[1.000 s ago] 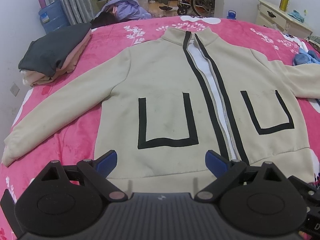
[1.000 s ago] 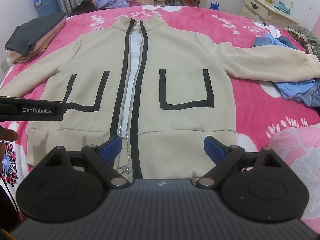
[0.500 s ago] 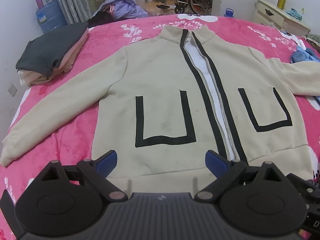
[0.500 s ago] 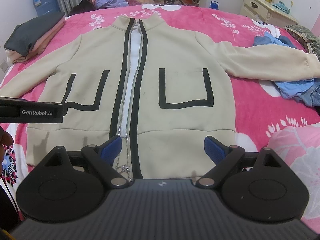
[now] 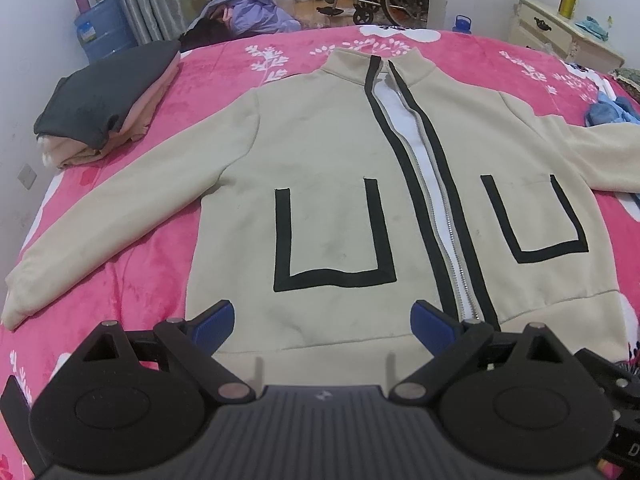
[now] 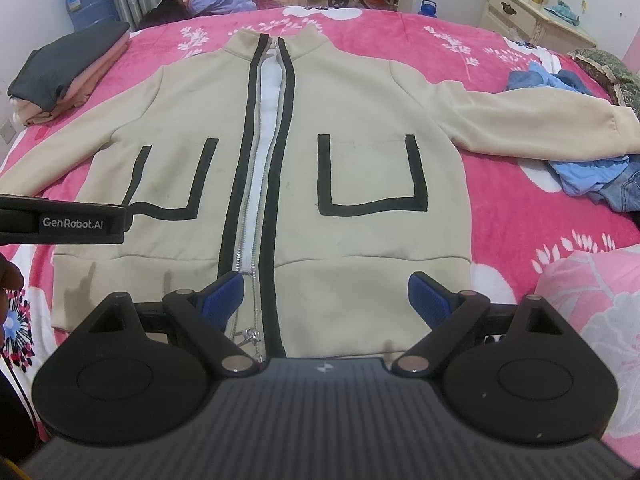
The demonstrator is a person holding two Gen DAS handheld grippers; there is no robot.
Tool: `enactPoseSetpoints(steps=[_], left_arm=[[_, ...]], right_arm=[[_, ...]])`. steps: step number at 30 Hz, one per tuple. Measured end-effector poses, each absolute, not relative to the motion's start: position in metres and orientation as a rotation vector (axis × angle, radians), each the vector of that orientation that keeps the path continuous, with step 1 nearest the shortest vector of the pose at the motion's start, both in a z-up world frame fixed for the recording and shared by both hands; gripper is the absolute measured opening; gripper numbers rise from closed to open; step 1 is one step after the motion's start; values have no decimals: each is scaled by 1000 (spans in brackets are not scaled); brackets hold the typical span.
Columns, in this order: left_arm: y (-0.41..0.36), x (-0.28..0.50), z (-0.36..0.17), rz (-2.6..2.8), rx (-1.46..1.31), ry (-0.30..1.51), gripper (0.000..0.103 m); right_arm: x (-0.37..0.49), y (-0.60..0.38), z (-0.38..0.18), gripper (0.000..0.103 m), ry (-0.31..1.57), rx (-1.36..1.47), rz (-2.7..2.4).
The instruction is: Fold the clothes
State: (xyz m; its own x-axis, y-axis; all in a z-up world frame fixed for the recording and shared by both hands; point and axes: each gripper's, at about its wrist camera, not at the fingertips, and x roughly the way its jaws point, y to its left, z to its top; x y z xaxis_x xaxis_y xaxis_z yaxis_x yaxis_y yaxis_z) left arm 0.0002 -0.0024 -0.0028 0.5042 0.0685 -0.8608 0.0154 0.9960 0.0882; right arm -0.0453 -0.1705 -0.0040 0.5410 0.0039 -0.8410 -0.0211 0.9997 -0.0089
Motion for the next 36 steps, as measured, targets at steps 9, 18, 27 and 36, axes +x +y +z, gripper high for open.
enactPoseSetpoints(steps=[9,18,27,36], left_arm=[[-1,1,-5,33,86,1046,96],[-2,3,-6,43,85,1054,96],[2,8,6,63,39,1015,96],[33,34,3,59,-23,984,96]], right_arm=[[-44,-169,-6,90,1005,-23,7],[-43,-169,-7,89,1008,-20,11],[-45,-165,10,89,892,-71,58],[13,-120,13,89,880,-248,266]])
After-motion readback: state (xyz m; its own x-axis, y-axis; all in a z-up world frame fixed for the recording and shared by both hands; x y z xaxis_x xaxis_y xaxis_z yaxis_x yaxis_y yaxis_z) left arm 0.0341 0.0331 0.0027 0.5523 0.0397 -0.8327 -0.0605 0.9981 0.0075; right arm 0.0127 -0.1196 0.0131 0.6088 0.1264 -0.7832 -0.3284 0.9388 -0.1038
